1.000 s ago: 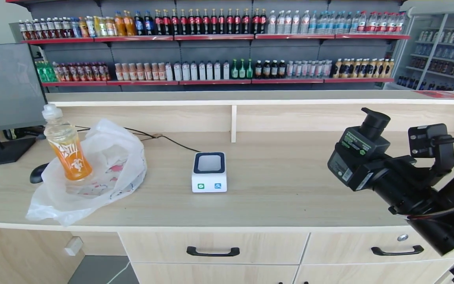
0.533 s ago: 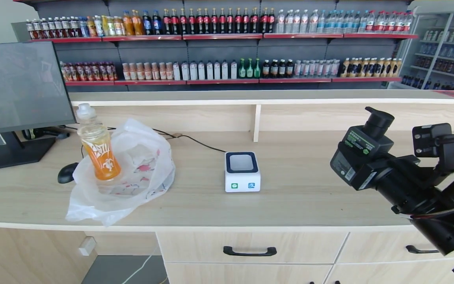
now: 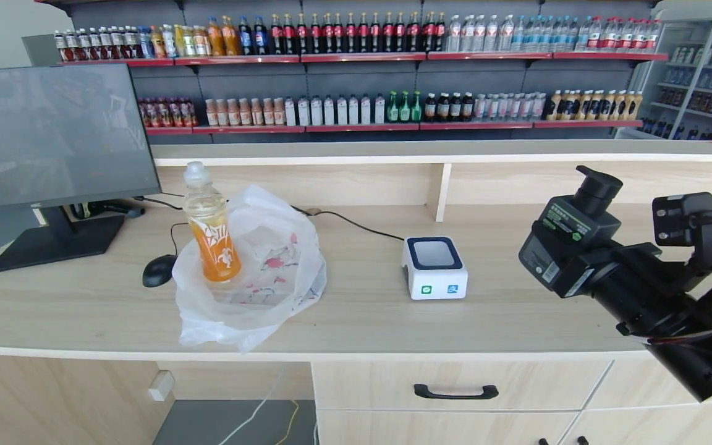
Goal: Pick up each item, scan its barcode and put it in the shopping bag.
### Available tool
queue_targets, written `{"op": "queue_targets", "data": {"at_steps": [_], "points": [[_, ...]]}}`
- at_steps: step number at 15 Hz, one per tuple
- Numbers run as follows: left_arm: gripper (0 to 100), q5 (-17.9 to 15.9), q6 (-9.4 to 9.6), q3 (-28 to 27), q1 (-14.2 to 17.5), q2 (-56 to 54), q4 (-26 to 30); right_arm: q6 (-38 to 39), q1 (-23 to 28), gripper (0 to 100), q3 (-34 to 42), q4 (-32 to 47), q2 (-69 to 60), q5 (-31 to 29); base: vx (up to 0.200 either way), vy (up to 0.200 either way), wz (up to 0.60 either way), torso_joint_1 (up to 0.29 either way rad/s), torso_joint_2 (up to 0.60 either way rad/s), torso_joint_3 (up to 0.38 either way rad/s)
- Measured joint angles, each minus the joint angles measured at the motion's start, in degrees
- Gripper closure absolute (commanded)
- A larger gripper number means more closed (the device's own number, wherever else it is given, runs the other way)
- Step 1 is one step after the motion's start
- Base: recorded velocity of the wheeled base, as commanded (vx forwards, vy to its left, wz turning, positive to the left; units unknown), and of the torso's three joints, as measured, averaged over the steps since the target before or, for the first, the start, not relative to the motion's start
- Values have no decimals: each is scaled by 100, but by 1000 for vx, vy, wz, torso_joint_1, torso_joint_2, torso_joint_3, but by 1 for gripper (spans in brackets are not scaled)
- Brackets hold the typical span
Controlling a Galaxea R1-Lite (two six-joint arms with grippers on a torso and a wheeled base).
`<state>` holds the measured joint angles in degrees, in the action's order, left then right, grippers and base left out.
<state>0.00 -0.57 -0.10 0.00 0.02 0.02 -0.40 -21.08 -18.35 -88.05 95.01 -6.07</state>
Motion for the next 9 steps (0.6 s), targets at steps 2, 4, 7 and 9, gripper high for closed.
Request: {"op": "queue_targets", "data": {"at_steps": [2, 4, 7, 9], "points": [[100, 2, -2, 2, -5, 0, 5, 5, -6, 100, 11, -2, -11, 39, 100, 0, 0, 1, 1, 4], [100, -2, -2, 2, 5, 0, 5, 13, 13, 100, 24, -9, -9, 24, 200, 0, 0, 0, 2, 2], [100, 0, 0, 2, 0, 0, 5, 13, 2, 100, 20, -38, 7, 79, 200, 0, 0, 4, -2, 2], [100, 0, 0, 2, 0, 0, 9, 5, 0, 100, 30, -44, 38, 169, 200, 0, 0, 19, 7, -2]]}}
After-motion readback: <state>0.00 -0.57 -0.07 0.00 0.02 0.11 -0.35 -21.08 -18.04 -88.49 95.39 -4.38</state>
